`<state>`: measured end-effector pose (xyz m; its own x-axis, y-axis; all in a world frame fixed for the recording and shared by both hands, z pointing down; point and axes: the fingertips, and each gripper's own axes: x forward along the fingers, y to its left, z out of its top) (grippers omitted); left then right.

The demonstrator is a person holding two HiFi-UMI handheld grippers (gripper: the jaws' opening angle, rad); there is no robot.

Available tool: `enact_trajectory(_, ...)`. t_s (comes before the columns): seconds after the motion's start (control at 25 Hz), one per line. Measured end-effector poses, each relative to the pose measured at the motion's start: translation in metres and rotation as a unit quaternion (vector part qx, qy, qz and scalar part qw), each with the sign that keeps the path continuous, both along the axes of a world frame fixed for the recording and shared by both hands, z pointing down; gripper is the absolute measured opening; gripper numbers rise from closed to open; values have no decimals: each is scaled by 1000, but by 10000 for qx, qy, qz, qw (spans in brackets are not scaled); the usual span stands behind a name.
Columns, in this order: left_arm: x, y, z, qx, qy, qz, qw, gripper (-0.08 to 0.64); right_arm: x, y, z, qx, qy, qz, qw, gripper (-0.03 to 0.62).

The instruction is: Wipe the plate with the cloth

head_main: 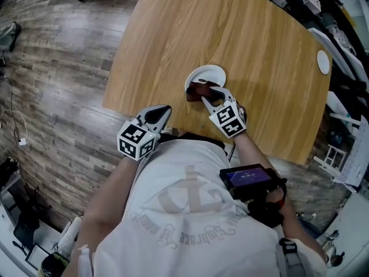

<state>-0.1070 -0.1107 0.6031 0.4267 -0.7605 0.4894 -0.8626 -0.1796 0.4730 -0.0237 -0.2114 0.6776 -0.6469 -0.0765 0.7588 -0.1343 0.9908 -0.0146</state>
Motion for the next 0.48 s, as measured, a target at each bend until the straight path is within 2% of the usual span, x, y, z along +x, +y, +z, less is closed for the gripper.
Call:
enact_trajectory(0.2,-7,3,3,-50,11,-80,10000,12,-22,15,-2,-254,-167,-293,9991,127)
enact_trajectory(0.36,-9,5,5,-79,23,-123,9999,12,-19,4,5,-333,-42,-108,9994,127)
enact_trajectory(0.48,-8,5,6,-82,35,-143,9999,12,-8,-17,10,-179,73,175,9997,127)
